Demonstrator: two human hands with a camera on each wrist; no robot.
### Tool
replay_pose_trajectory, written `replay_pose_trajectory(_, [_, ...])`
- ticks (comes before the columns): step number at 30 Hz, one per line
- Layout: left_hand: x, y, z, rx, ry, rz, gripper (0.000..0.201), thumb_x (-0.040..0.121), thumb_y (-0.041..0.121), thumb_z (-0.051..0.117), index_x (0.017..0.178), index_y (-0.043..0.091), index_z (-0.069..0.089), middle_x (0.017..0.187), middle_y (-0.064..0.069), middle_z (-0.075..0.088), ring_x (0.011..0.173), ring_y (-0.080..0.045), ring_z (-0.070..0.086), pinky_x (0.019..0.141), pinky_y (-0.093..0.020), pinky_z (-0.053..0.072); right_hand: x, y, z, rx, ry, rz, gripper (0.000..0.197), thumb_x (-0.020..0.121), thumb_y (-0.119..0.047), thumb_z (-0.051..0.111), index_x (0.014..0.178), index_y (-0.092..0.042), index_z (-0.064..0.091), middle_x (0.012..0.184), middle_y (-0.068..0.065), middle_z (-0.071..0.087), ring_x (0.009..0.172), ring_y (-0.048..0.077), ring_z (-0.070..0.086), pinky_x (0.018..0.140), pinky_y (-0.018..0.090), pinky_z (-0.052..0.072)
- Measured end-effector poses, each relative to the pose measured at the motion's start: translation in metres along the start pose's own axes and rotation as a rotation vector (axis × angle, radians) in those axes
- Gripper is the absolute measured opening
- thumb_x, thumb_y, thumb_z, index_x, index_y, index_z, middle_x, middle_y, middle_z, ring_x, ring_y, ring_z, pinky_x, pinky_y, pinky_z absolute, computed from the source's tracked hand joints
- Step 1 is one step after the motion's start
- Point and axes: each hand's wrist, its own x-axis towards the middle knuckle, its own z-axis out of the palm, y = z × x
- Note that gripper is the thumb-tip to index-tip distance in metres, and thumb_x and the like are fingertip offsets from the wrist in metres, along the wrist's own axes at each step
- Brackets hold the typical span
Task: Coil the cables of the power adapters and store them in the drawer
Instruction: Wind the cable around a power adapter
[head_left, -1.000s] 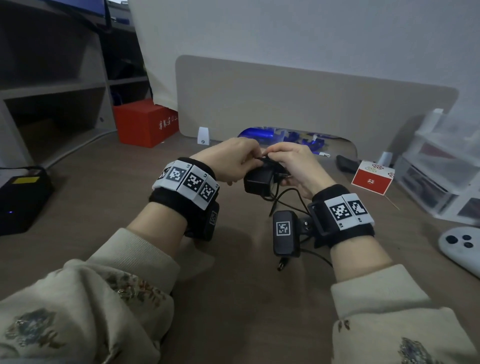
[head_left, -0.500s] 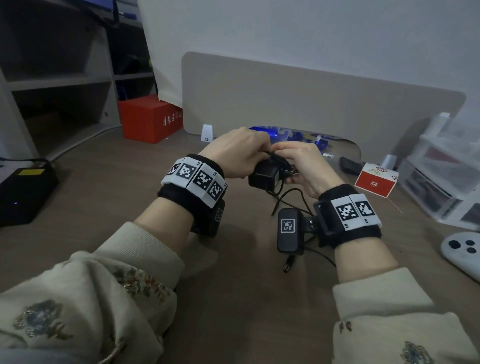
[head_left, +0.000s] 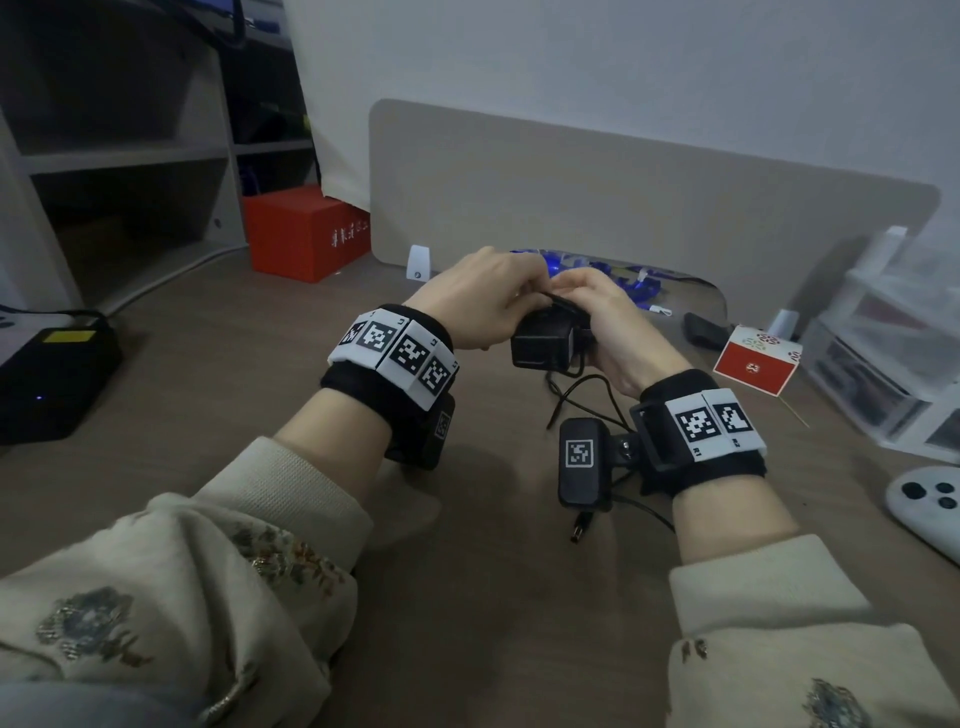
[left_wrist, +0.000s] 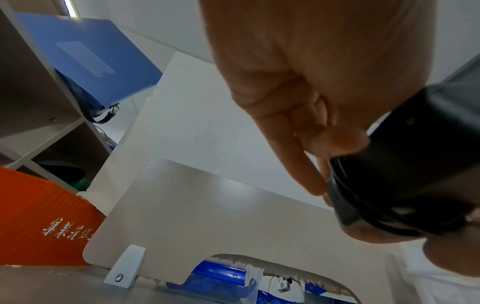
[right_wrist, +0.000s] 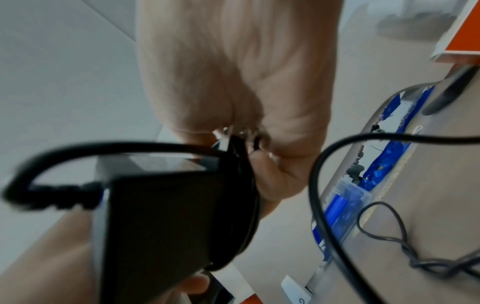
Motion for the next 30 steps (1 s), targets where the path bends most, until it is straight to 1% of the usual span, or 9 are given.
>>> replay_pose_trajectory(5, [0.0,-0.002,0.001,-0.031,0.05,-0.012,0.012,0.1,0.022,0.053,0.098,0.012,0.06,0.076,0.007,0.056,0.05,0.012,0.054,0.04,-0.013,0.038,0.0,-0.001,-0.002,0.044,0.068,-0.044,0.015,0.096,-0.014,0.05,0.086,-0.014,0.06,0.083,0.006,0.058,0.079,0.024,0.056,0.062,0.036,0.045])
replay_pose_trajectory(8, [0.001,-0.003,0.001,-0.015,0.066,0.016,0.015,0.099,0.019,0.054,0.101,0.008,0.063,0.08,0.004,0.057,0.056,0.02,0.051,0.045,-0.007,0.036,-0.002,-0.001,-0.004,0.043,0.06,-0.069,0.019,0.096,-0.014,0.051,0.081,-0.016,0.062,0.081,0.005,0.06,0.077,0.023,0.056,0.064,0.038,0.044])
replay_pose_trajectory(13, [0.001,-0.005,0.003,-0.033,0.108,0.084,0.013,0.097,0.019,0.057,0.098,0.01,0.066,0.083,0.01,0.057,0.062,0.001,0.051,0.056,-0.006,0.035,-0.003,-0.003,-0.009,0.051,0.006,-0.069,0.025,0.096,-0.011,0.048,0.077,-0.017,0.063,0.071,-0.001,0.059,0.064,0.015,0.055,0.056,0.032,0.045])
replay_pose_trajectory(16, [0.001,-0.008,0.005,-0.061,0.115,0.104,0.012,0.097,0.019,0.058,0.098,0.012,0.067,0.087,0.01,0.059,0.08,-0.01,0.055,0.071,-0.021,0.041,-0.004,-0.005,-0.012,0.057,-0.057,-0.057,0.026,0.097,-0.011,0.046,0.076,-0.018,0.061,0.069,-0.001,0.057,0.061,0.013,0.055,0.052,0.028,0.045])
replay_pose_trajectory(18, [0.002,-0.008,0.005,-0.054,0.109,0.112,0.011,0.096,0.019,0.058,0.097,0.012,0.067,0.085,0.012,0.058,0.081,-0.01,0.053,0.073,-0.023,0.039,-0.006,-0.005,-0.014,0.071,-0.095,-0.034,0.025,0.098,-0.013,0.045,0.079,-0.017,0.061,0.07,-0.001,0.057,0.061,0.012,0.055,0.053,0.028,0.047])
replay_pose_trajectory(21, [0.002,-0.009,0.005,-0.029,0.132,0.095,0.011,0.097,0.019,0.057,0.097,0.013,0.066,0.08,0.016,0.054,0.077,-0.005,0.048,0.066,-0.012,0.032,-0.004,-0.006,-0.009,0.12,-0.065,-0.006,0.023,0.099,-0.016,0.045,0.087,-0.016,0.065,0.076,-0.001,0.062,0.071,0.014,0.059,0.063,0.033,0.047])
replay_pose_trajectory(24, [0.001,-0.013,0.004,-0.028,0.161,0.08,0.011,0.097,0.017,0.057,0.098,0.01,0.066,0.083,0.01,0.055,0.065,0.0,0.048,0.062,-0.016,0.03,0.003,-0.006,0.001,0.059,0.05,-0.024,0.017,0.097,-0.022,0.05,0.098,-0.016,0.067,0.093,0.004,0.065,0.086,0.02,0.061,0.072,0.042,0.051])
replay_pose_trajectory(26, [0.001,-0.013,0.003,-0.025,0.164,0.077,0.012,0.096,0.016,0.057,0.099,0.008,0.065,0.084,0.008,0.055,0.063,0.008,0.047,0.063,-0.019,0.028,0.006,-0.005,0.003,0.042,0.117,-0.042,0.01,0.094,-0.026,0.058,0.088,-0.02,0.063,0.092,0.005,0.063,0.085,0.02,0.061,0.076,0.051,0.055])
replay_pose_trajectory(30, [0.001,-0.01,0.003,0.004,0.167,0.059,0.012,0.096,0.016,0.056,0.1,0.006,0.064,0.085,0.005,0.057,0.064,-0.007,0.044,0.064,-0.022,0.03,0.008,-0.001,-0.001,0.047,0.214,-0.109,0.022,0.09,-0.029,0.067,0.069,-0.022,0.061,0.08,0.004,0.063,0.077,0.02,0.06,0.077,0.057,0.055])
